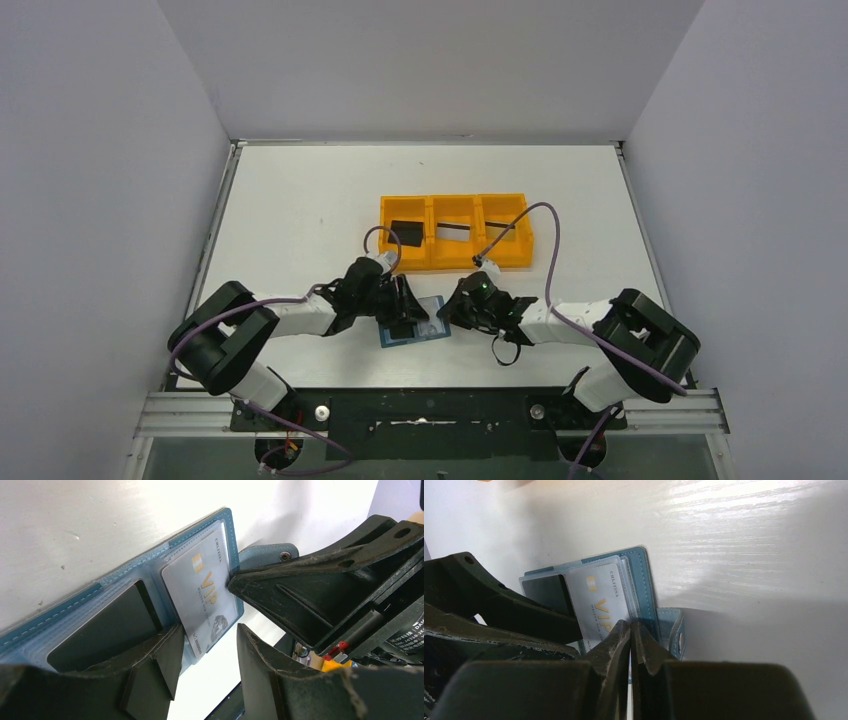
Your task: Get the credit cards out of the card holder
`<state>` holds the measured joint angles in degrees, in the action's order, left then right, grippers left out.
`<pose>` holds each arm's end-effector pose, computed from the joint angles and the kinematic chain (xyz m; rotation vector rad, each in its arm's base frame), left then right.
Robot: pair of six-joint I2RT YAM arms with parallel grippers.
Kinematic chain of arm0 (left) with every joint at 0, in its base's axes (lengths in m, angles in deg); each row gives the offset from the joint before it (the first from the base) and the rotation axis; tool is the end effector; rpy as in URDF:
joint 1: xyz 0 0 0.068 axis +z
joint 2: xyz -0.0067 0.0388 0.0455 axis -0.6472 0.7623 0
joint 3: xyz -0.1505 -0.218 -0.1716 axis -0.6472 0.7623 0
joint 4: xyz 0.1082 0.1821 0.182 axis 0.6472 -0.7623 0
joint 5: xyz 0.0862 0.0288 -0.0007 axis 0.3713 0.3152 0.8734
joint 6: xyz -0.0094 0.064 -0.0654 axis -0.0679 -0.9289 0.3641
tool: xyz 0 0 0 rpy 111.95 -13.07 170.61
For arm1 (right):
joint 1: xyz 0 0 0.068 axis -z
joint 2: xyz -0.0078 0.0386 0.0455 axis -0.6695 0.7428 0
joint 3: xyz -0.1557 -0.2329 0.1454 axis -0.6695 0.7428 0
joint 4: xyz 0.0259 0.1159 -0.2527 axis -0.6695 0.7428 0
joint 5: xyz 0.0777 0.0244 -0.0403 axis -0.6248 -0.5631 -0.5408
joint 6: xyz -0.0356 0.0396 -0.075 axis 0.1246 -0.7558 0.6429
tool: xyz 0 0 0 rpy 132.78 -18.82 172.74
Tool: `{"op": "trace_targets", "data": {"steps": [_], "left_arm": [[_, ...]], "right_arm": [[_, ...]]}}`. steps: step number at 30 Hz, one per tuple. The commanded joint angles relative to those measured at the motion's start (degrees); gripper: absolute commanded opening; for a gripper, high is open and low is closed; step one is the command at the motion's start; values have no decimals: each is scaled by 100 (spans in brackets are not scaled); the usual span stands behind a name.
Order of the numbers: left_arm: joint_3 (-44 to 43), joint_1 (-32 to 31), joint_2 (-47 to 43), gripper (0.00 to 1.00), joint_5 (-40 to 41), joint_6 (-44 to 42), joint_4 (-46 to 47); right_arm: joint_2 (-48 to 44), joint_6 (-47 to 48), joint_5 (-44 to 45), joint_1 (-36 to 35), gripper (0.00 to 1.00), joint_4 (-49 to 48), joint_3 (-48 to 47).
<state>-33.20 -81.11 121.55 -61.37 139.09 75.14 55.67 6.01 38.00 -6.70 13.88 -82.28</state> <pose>0.2147 -0.2219 0.1240 -0.1312 2.5948 -1.1522 0.1944 0.2262 0.1275 0.3183 2.5578 0.9252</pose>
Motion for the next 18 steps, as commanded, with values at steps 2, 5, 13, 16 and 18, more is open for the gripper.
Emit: {"op": "trace_targets", "data": {"steps": [2,5,13,16,18], "left_arm": [[335,-16,227,44,400,-21,-153],[426,-14,167,38,440,46,-11],[388,7,42,2,356,156,291],[303,23,-18,0,279,120,260],[259,41,-80,0,235,83,190]], "right_arm": [[374,41,-863,-143,0,-133,-59],[401,87,-972,-140,0,-243,-41],[504,89,-973,-153,0,-5,-150],[520,76,-890,-149,0,155,-179],[501,40,-753,-148,0,338,-213]]}}
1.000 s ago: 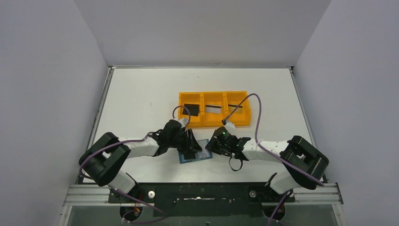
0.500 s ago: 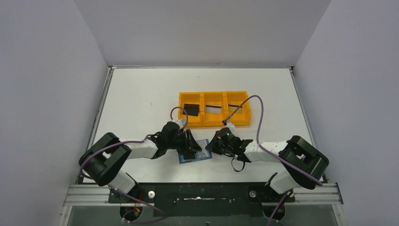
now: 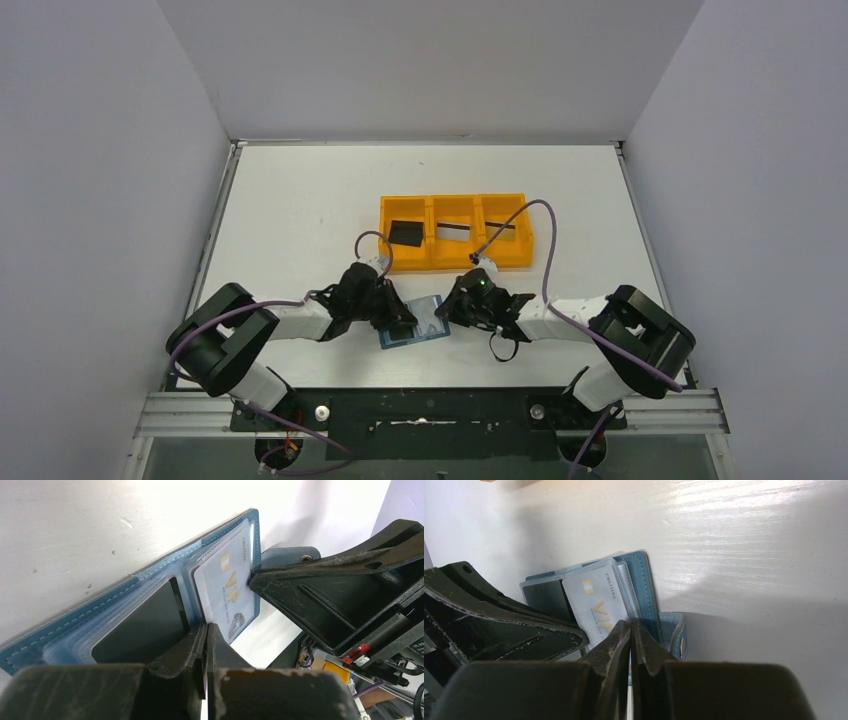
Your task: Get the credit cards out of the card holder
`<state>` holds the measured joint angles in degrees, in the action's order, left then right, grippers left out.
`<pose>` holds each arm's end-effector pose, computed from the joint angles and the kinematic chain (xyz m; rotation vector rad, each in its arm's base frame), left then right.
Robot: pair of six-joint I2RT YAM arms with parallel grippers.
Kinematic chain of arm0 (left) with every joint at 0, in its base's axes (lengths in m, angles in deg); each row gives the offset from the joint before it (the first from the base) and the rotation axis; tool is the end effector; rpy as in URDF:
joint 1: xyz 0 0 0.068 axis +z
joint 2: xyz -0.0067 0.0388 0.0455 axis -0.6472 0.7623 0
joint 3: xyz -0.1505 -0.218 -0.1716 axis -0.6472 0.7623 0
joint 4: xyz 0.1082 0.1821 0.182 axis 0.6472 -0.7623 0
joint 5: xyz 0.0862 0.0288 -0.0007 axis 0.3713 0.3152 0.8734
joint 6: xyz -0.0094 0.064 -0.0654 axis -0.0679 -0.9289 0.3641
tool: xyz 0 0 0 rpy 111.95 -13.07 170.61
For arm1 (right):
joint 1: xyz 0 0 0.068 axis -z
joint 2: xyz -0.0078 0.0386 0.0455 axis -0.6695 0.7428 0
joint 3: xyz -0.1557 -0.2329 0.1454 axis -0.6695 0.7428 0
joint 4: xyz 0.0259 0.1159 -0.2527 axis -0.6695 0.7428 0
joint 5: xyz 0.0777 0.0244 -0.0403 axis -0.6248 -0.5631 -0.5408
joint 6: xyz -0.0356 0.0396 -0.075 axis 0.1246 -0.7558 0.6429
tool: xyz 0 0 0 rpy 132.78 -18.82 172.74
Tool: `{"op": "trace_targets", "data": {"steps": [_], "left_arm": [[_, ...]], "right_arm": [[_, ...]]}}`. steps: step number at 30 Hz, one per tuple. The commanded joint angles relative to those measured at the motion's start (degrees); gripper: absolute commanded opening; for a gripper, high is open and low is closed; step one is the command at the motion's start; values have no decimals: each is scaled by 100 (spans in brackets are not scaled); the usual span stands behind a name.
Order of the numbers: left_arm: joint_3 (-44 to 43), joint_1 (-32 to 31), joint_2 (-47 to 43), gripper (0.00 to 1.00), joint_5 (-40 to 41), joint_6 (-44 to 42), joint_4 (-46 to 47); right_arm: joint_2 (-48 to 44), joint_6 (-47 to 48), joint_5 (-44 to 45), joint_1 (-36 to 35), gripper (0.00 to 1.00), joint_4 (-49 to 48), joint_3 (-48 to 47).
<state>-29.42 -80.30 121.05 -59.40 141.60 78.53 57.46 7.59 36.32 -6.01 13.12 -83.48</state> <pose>0.2093 -0.2083 0.1131 -0.2255 2.5828 -1.1289 0.2006 0.2314 0.1267 0.2829 2.5649 0.9403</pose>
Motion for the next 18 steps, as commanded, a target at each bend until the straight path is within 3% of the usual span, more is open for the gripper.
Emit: {"op": "trace_targets", "data": {"steps": [1,18], "left_arm": [[-132,-19,-62,0,31,-201,-212],[75,576,-476,0,-692,-822,-914]], "right_arm": [[303,-148,-481,-221,1,499,-91],[96,-341,76,-223,1,994,-69]]}}
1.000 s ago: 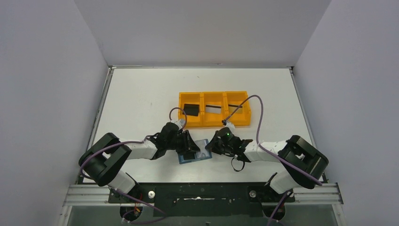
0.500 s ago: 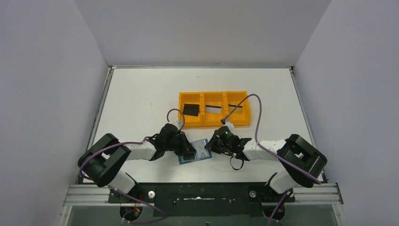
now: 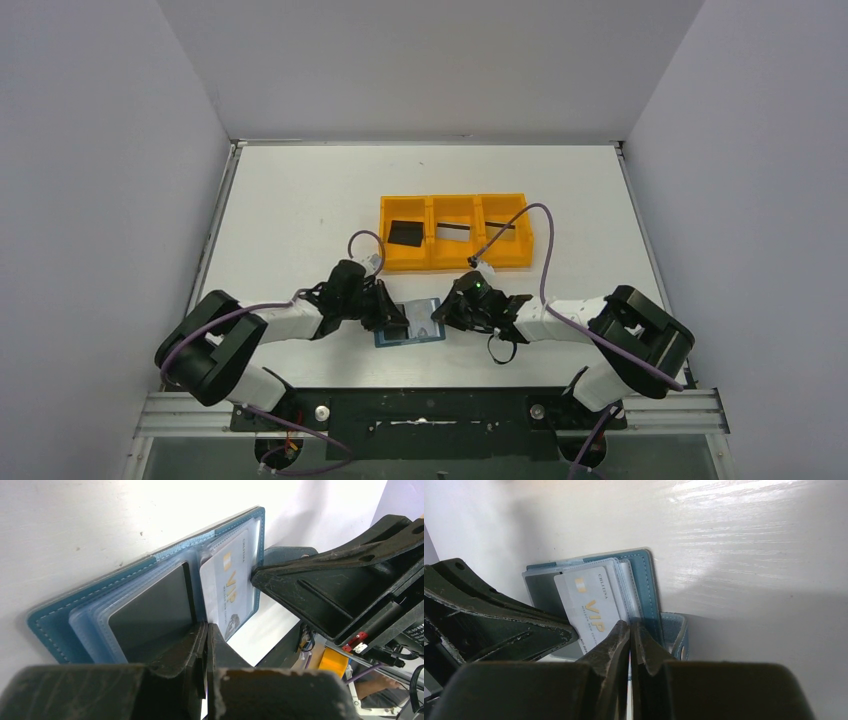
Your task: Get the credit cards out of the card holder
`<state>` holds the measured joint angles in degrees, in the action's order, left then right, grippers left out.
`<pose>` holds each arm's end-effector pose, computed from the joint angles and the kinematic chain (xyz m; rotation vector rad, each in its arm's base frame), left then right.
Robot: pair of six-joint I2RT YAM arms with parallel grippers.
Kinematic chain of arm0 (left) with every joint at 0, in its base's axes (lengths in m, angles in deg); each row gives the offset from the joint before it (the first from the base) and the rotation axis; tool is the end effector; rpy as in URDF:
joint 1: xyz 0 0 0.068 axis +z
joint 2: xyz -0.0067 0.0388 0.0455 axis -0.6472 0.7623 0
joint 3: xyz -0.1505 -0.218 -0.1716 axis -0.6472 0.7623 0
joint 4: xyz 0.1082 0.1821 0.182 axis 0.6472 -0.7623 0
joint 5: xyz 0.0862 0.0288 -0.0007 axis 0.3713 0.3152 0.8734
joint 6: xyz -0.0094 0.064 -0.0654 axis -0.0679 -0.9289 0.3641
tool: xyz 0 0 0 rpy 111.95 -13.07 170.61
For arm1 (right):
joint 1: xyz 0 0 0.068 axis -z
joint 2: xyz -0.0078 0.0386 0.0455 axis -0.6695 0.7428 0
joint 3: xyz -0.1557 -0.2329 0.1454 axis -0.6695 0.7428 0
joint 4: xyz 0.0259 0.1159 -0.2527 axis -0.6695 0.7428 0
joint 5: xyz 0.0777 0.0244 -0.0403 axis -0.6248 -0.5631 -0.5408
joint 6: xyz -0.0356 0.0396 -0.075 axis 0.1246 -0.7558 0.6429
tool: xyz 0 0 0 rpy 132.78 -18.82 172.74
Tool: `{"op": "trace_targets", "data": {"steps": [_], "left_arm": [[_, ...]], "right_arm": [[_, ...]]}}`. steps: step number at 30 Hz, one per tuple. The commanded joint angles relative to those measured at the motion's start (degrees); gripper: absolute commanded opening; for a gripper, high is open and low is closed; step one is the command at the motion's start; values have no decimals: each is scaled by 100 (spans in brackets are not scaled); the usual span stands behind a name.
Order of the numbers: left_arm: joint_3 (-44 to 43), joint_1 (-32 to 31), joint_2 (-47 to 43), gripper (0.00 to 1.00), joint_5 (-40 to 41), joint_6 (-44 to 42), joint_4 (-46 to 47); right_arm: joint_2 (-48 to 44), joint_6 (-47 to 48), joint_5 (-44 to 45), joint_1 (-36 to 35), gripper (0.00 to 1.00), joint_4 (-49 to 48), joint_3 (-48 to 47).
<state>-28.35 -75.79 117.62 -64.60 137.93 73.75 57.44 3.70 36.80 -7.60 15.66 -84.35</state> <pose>0.2077 -0.1874 0.1162 -0.2067 2.6164 -1.1470 0.1944 0.2361 0.1266 0.3459 2.6018 0.9387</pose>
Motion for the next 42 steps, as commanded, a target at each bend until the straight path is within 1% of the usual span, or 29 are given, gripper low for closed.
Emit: {"op": "trace_targets", "data": {"steps": [1,7,12,21,30,33,37,40,42], "left_arm": [[-52,134,-137,0,-194,-497,-489],[-151,164,-124,0,-290,-690,-694],[-328,199,-158,0,-212,-937,-1172],[-372,242,-221,0,-253,-987,-1261],[-443,277,-413,0,-142,-1138,-1610],[-467,277,-390,0,-208,-1137,-1604],[-471,279,-384,0,-228,-1133,-1587],[-475,278,-426,0,-228,-1116,-1578],[-486,277,-451,0,-230,-1106,-1577]], "right_arm": [[104,48,32,-60,0,743,10],[80,56,58,-82,0,773,-4],[55,72,115,-80,0,874,-35],[11,217,134,-136,1,892,-175],[-133,488,332,-219,3,1315,-579],[-268,633,406,-293,5,1459,-794],[-461,865,490,-402,9,1551,-1066],[-483,1096,338,-529,13,1313,-1188],[-311,1211,97,-589,14,1135,-1298]]}}
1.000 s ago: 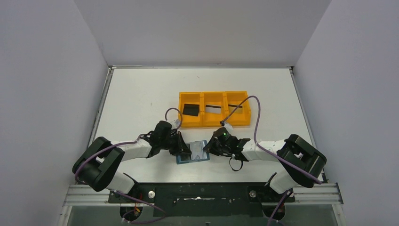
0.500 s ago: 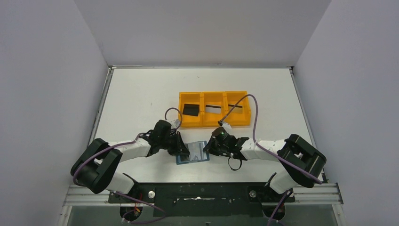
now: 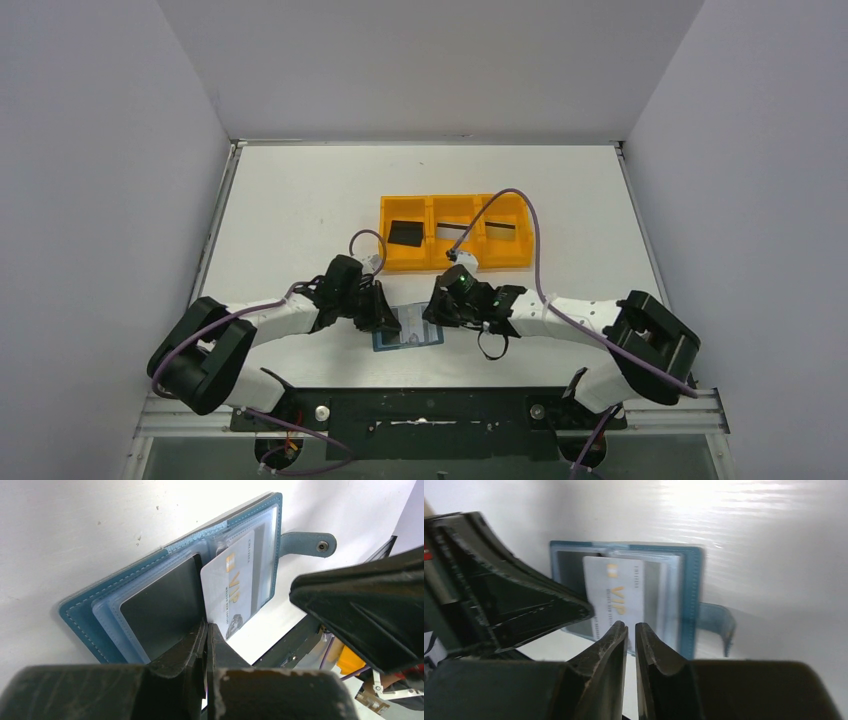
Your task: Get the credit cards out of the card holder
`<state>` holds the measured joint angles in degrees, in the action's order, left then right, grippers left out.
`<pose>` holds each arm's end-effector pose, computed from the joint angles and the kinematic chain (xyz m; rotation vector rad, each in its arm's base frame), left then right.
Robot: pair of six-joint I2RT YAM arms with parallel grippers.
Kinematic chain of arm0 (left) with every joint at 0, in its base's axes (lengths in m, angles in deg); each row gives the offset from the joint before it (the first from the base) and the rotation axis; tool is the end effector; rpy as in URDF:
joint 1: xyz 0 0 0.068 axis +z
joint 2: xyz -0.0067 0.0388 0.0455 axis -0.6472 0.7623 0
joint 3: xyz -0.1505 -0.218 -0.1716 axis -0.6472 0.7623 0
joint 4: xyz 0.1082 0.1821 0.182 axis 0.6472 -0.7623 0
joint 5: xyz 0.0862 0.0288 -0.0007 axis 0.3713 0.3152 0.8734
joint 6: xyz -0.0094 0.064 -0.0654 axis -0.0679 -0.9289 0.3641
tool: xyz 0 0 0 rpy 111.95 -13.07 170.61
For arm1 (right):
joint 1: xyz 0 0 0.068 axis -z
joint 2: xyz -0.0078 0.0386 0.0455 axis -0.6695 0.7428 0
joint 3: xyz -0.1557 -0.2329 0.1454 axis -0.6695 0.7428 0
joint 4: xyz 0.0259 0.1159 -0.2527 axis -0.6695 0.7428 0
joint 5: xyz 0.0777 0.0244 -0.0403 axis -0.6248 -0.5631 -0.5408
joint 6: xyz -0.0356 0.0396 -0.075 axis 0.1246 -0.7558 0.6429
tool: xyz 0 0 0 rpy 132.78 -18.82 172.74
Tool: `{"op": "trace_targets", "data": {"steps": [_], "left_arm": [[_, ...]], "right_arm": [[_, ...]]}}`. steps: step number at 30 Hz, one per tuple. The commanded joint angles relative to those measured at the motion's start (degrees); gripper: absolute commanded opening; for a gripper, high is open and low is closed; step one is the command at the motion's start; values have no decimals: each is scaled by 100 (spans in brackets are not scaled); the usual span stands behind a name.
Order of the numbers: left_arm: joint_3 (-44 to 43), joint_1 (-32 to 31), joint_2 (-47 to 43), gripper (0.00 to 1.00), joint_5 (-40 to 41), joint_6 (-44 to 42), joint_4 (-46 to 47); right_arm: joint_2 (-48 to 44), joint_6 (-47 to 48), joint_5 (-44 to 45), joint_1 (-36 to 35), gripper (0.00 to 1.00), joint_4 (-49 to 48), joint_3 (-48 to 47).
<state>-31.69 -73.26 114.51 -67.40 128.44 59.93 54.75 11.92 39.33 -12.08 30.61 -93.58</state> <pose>0.2046 -0.1752 0.1245 -0.0657 2.7092 -1.0643 0.1858 0.2587 0.1649 0.0802 2.6314 0.8259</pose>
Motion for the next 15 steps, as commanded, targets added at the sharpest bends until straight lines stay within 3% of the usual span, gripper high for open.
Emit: {"op": "trace_targets", "data": {"steps": [1,6,15], "left_arm": [[-153,23,-139,0,48,-157,-192],[-167,32,-143,0,47,-168,-213],[-167,156,-306,0,92,-315,-469]], "right_arm": [[105,398,-173,-170,15,-339,-443],[775,99,42,-213,18,174,-665],[889,-239,235,-223,25,417,-338]]}}
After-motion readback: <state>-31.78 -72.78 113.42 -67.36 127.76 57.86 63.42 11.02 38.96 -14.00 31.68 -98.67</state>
